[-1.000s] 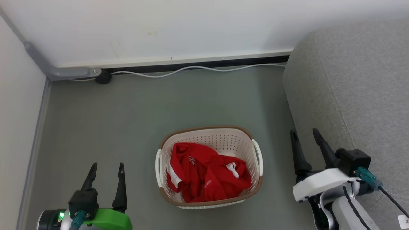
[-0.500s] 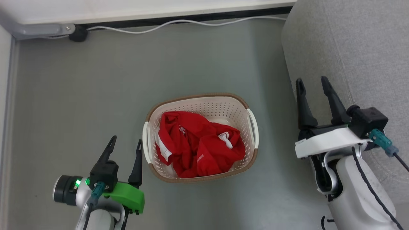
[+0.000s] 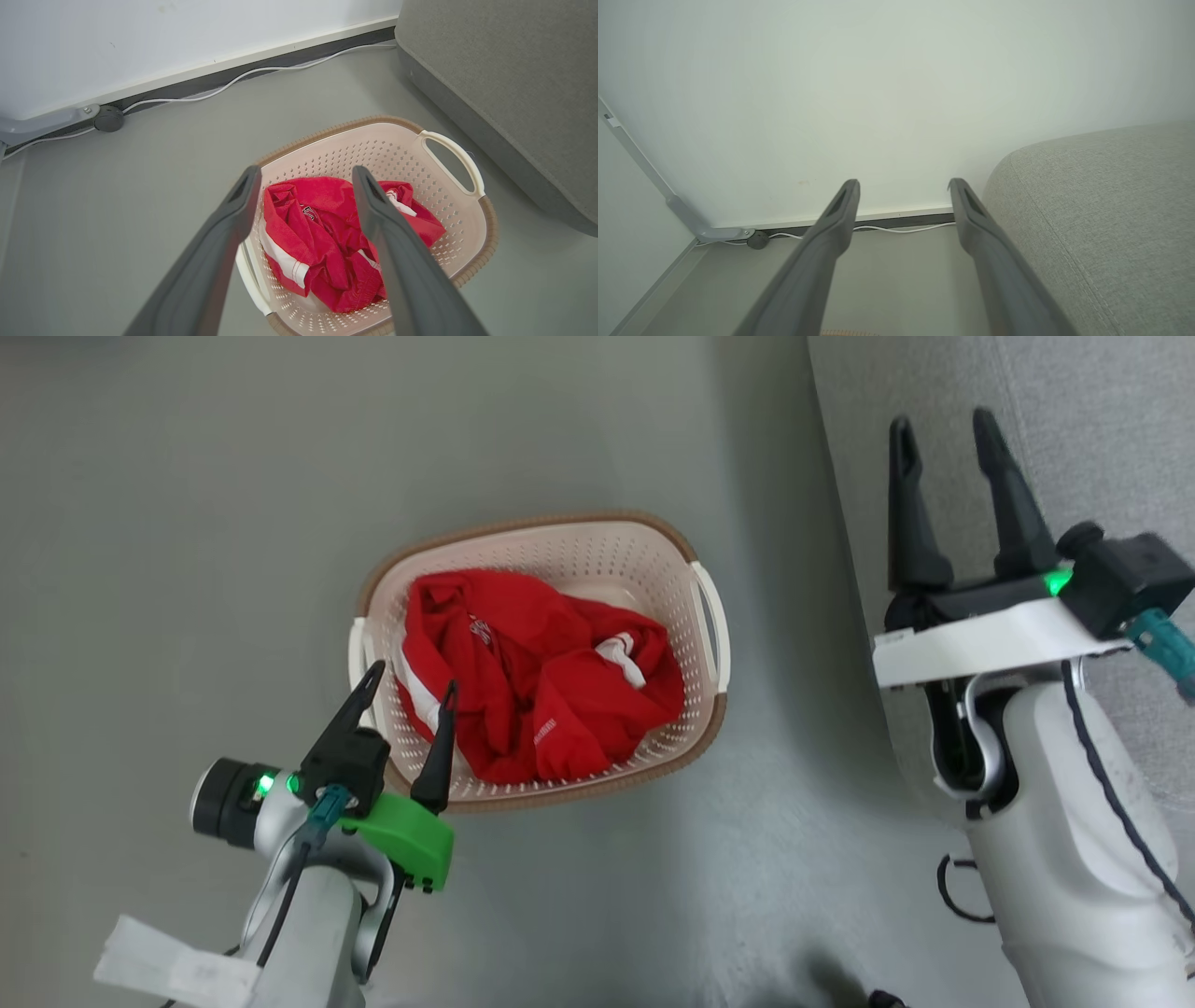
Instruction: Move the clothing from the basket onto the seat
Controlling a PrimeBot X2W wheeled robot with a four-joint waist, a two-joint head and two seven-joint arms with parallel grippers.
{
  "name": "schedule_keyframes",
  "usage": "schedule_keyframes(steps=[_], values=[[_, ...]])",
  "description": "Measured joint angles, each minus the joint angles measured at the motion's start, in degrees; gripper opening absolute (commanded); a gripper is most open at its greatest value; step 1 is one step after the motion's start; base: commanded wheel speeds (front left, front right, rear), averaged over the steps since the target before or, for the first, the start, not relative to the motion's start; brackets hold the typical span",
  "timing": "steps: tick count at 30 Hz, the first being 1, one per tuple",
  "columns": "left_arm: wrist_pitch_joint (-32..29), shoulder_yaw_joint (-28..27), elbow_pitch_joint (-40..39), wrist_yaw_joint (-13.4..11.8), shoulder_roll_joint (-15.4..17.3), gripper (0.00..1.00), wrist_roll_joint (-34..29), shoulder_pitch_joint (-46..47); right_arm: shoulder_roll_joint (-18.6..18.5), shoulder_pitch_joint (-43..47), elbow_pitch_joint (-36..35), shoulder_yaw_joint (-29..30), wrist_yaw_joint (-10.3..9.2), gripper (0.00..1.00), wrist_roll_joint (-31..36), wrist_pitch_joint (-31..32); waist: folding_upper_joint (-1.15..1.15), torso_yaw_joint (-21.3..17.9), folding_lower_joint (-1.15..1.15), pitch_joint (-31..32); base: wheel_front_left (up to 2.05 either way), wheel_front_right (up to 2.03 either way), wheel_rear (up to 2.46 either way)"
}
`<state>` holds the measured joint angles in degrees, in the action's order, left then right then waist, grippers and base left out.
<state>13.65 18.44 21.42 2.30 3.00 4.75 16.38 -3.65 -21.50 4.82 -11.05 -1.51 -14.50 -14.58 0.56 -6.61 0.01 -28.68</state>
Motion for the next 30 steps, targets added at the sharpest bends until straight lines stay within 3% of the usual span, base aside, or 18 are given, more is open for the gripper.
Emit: schedule_keyframes(steps=[18, 30], values=[[-0.5, 7.9, 6.9, 3.3, -0.4, 1.0, -2.5, 11.6, 0.1, -12.1, -2.2, 0.9, 0.99, 1.0, 0.0, 0.0, 0.0, -3.3, 0.0, -15.1, 0.0, 0.0, 0.0], [-1.1, 9.4, 12.0, 4.0, -0.3, 1.0, -1.4, 14.2, 0.2, -13.8, -1.5, 0.7, 1.49, 1.0, 0.0, 0.0, 0.0, -5.5, 0.0, -19.2, 0.0, 0.0, 0.0]])
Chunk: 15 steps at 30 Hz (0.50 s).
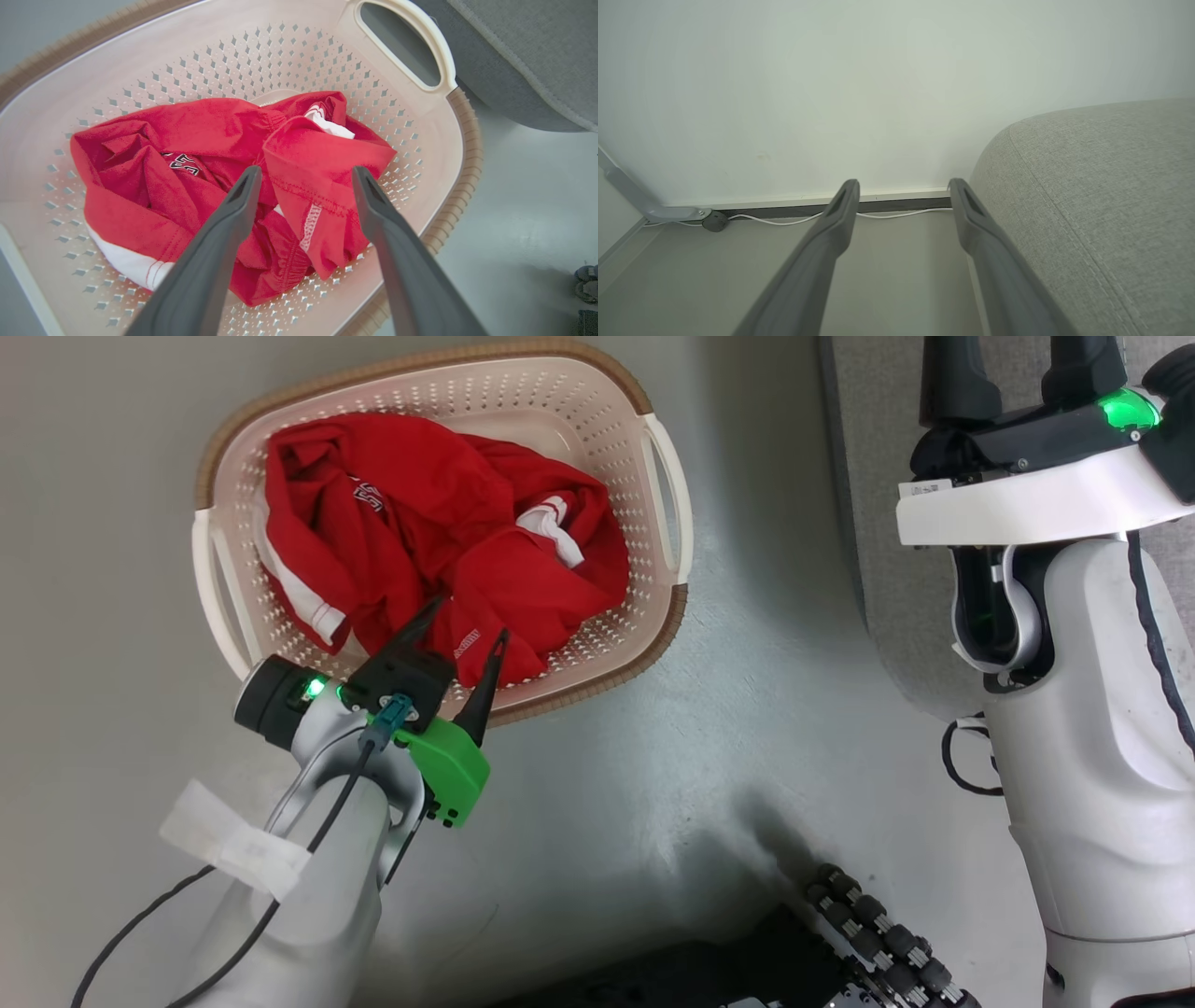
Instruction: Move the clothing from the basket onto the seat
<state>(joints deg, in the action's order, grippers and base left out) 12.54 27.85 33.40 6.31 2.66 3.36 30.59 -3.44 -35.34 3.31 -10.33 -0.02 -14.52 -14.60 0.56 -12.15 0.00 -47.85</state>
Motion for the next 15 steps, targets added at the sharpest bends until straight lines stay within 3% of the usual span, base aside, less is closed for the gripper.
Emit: schedule_keyframes(steps=[15], values=[[-1.9, -1.8, 6.2, 0.3, 0.0, 1.0, 2.8, 4.8, 0.2, -2.3, 0.2, -0.8, -0.01, 1.0, -0.2, 0.0, 0.0, -2.4, 0.0, -4.3, 0.0, 0.0, 0.0]])
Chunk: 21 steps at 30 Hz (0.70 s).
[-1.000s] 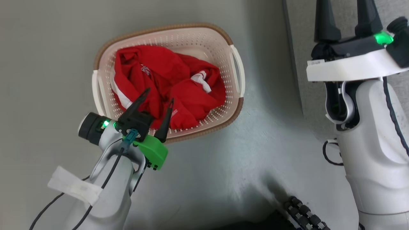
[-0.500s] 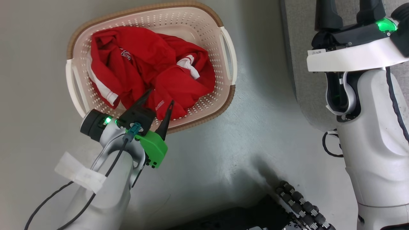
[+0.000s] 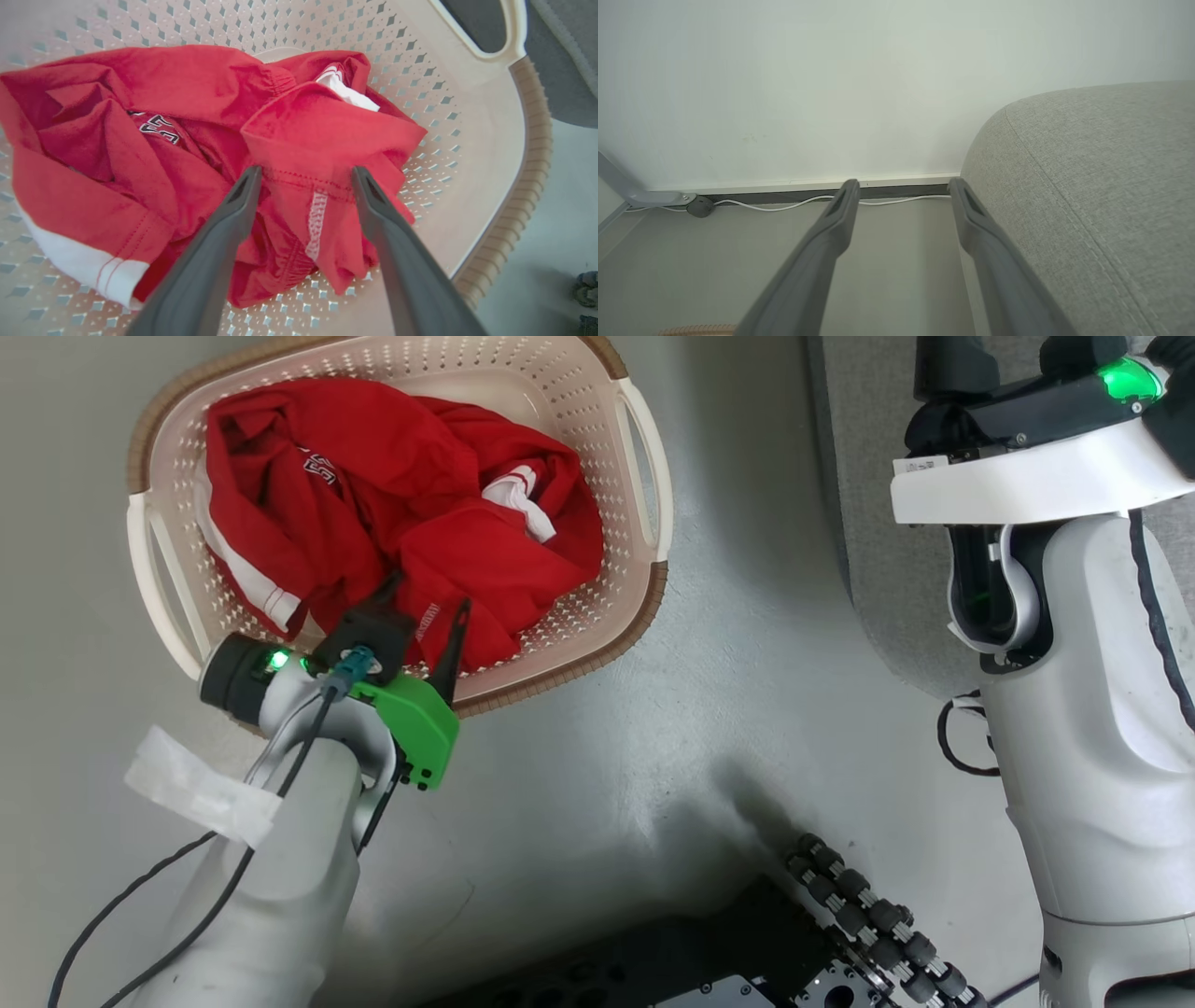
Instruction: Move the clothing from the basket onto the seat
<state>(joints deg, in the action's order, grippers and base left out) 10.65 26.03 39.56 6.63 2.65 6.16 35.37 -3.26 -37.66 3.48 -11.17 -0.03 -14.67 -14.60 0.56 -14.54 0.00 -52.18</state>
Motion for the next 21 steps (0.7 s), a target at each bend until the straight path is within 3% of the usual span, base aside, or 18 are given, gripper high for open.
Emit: schedule_keyframes(steps=[10, 11, 12, 14, 21], values=[[-0.1, -0.3, 3.4, 0.0, 0.0, 1.0, 1.5, 2.6, 0.0, -1.7, -0.2, -0.9, -0.12, 1.0, -1.5, 0.0, 0.0, -0.7, 0.0, -2.0, 0.0, 0.0, 0.0], [-0.1, 0.0, 3.7, 0.1, 0.0, 0.79, 1.5, 2.7, 0.0, -1.8, -0.2, -0.9, -0.14, 1.0, -1.5, 0.0, 0.0, -0.7, 0.0, -2.0, 0.0, 0.0, 0.0], [-0.1, 0.2, 4.0, 0.2, 0.0, 0.45, 1.5, 2.8, 0.0, -1.8, -0.2, -1.0, -0.14, 1.0, -1.5, 0.0, 0.0, -0.7, 0.0, -2.1, 0.0, 0.0, 0.0], [-0.1, 0.7, 4.3, 0.2, 0.0, 0.0, 1.5, 3.1, 0.0, -1.8, -0.2, -1.1, -0.15, 1.0, -1.6, 0.0, 0.0, -0.7, 0.0, -2.1, 0.0, 0.0, 0.0], [1.2, 2.6, 4.4, 0.4, 0.0, 0.0, 4.2, 3.7, 0.0, -1.8, 0.7, -1.3, -0.56, 1.0, -1.6, 0.0, 0.0, -0.6, 0.0, -1.1, 0.0, 0.0, 0.0]])
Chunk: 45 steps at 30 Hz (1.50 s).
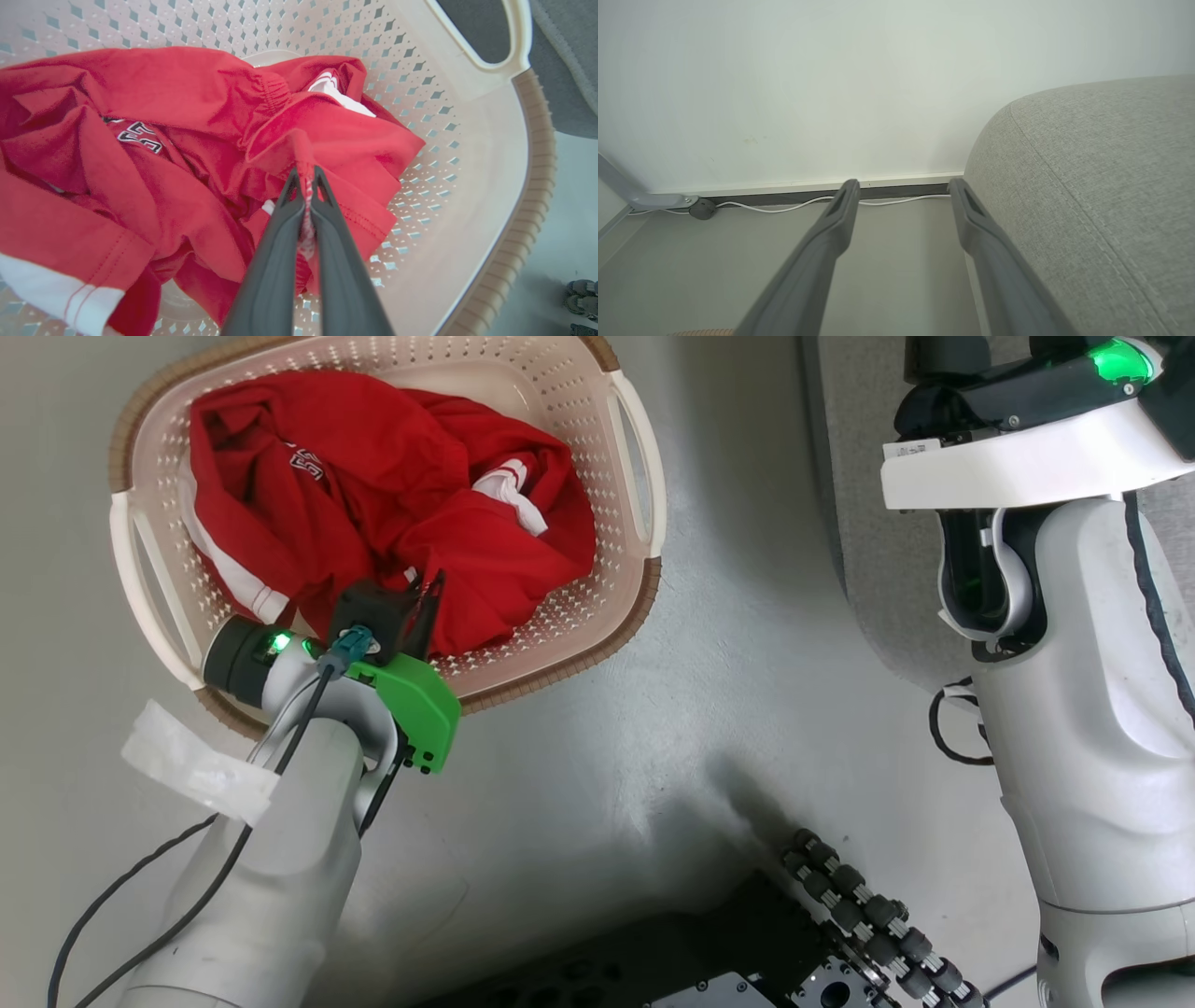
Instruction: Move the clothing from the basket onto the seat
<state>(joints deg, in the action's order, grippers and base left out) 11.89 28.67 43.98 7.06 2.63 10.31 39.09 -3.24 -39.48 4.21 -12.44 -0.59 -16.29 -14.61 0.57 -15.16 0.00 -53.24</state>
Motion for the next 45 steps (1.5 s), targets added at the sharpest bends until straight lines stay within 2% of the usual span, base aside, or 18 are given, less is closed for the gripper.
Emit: schedule_keyframes(steps=[9, 18, 29, 45], values=[[1.7, 2.2, -1.3, 0.1, 0.0, 0.0, 2.6, 0.3, 0.0, 0.5, 2.1, 0.0, 0.0, 1.0, -0.3, 0.0, 0.0, 0.6, 0.0, 3.6, 0.0, 0.0, 0.0], [2.4, 3.9, -4.0, 0.1, 0.0, 0.0, 5.5, 0.2, 0.0, 4.9, 5.3, 1.7, 0.02, 1.0, 0.4, 0.0, 0.0, 2.1, 0.0, 9.4, 0.0, 0.0, 0.0], [2.5, 3.1, -8.5, 0.1, -0.2, 0.0, 8.3, -1.2, 0.1, 11.2, 8.7, 4.3, 0.09, 1.0, 1.3, 0.0, 0.0, 4.9, 0.0, 17.8, 0.0, 0.0, 0.0], [2.5, 1.9, -11.6, -0.1, -0.4, 0.0, 9.7, -4.0, 0.1, 18.9, 13.0, 5.0, 2.07, 1.0, 2.3, 0.0, 0.0, 9.0, 0.0, 30.7, 0.0, 0.0, 0.0]])
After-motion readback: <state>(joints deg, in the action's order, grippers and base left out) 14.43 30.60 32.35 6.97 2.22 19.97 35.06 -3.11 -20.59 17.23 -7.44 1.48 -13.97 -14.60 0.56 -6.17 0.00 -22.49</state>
